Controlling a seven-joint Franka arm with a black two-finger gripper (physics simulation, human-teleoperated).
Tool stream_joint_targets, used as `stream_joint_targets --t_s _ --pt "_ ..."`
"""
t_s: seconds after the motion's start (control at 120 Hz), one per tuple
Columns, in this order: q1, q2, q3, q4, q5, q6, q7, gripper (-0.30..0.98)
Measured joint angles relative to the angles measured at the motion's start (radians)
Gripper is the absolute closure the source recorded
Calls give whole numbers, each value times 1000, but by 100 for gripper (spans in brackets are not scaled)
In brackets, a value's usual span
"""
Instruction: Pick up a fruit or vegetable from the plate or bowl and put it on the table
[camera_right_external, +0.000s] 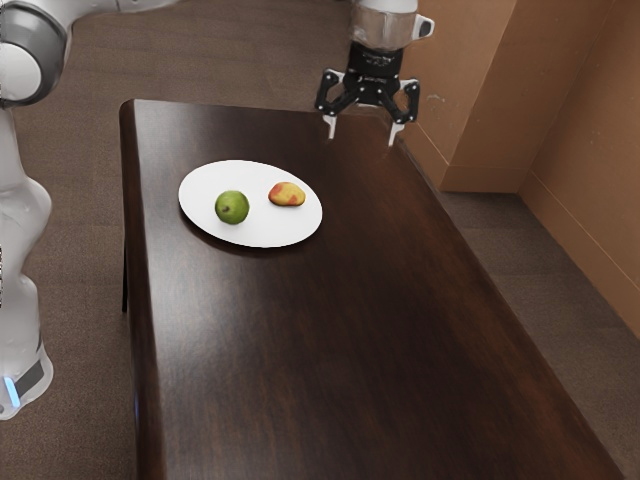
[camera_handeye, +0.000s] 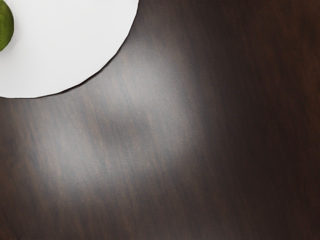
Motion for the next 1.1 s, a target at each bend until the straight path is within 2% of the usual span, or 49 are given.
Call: stream_joint_targets --t_s 0.158,0.35,0.417,0.467,0.542,0.667,0.75,0.842,0.925,1.1 --pt "56 8 0 -1 -14 70 -241 0" --pt "24 -10 44 -8 -76 84 -420 0" --pt "52 -8 48 -12 -116 82 -444 0" --pt "131 5 -7 -13 -157 78 -438 0" --pt "286 27 -139 -18 -192 59 -391 0" --pt "333 57 -175 -30 -178 21 -223 0" --pt "340 71 -177 -62 -156 16 -106 0" --pt "310 -63 -146 -326 -113 108 14 0" --pt "328 -160 -106 -469 -90 189 122 0" --pt "336 -223 -49 -617 -56 311 325 0"
